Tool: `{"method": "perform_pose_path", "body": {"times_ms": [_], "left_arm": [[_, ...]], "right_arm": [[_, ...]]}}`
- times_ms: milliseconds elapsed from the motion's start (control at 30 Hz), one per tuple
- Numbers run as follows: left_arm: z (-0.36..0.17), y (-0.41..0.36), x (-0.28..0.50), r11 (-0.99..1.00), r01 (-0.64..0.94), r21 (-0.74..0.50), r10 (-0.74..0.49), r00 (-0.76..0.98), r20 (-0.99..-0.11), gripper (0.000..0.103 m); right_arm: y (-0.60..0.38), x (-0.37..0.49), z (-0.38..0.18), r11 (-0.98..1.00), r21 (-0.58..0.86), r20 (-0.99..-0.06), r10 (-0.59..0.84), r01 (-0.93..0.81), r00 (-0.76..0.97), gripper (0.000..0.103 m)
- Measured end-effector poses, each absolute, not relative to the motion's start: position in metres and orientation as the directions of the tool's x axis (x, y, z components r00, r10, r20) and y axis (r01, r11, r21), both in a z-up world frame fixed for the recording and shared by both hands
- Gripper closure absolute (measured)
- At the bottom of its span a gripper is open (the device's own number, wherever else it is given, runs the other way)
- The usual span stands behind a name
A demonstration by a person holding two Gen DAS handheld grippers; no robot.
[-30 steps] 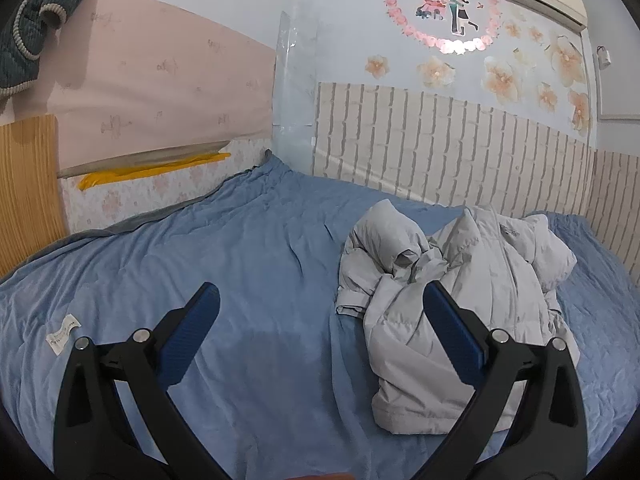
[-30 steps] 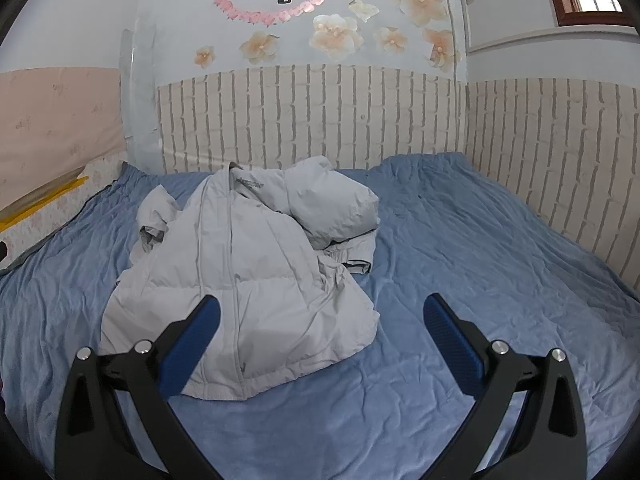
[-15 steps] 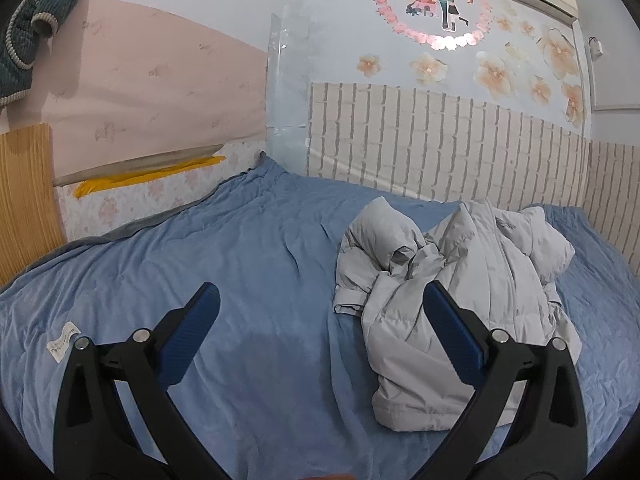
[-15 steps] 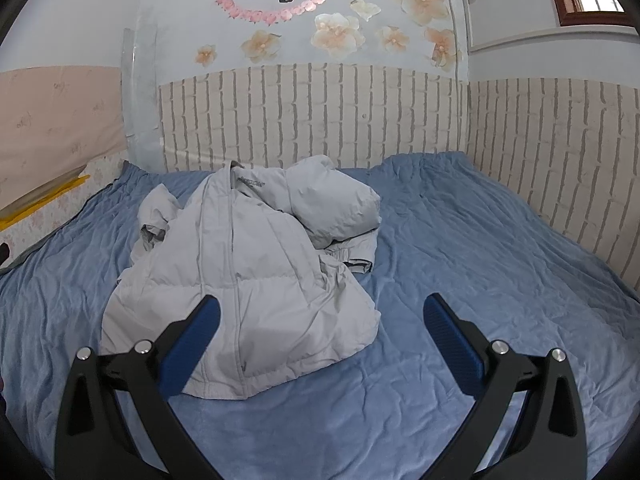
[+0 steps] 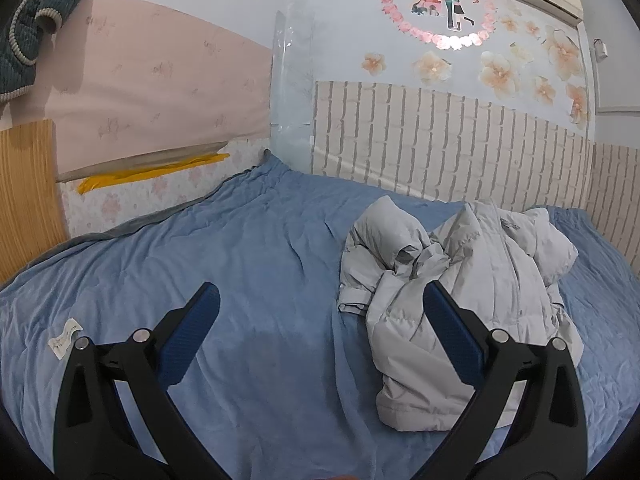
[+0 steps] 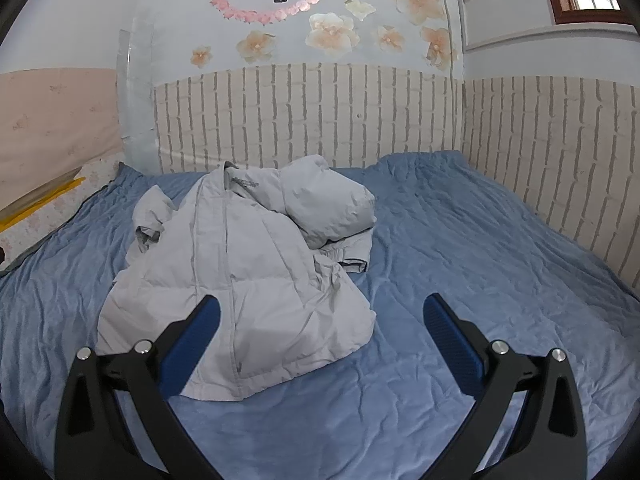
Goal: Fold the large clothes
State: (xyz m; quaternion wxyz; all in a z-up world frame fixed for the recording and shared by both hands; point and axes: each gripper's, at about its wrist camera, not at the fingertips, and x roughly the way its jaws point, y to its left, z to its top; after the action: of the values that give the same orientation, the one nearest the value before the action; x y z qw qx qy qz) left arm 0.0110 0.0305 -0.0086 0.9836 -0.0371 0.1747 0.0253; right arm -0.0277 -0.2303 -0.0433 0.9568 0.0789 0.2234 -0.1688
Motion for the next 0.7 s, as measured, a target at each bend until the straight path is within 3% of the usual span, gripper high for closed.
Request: {"method": "perform_pose_path", "body": {"times_ms": [700], "left_arm": [[-0.007, 0.0306, 0.0092, 0.996, -0.063, -0.06, 0.039, 0.94, -0.339, 0.003]], "right_arm": [[-0.231, -0.0271, -0.0451, 0.933, 0.069, -0.462, -0.283, 0.352, 0.841, 0.002]]}}
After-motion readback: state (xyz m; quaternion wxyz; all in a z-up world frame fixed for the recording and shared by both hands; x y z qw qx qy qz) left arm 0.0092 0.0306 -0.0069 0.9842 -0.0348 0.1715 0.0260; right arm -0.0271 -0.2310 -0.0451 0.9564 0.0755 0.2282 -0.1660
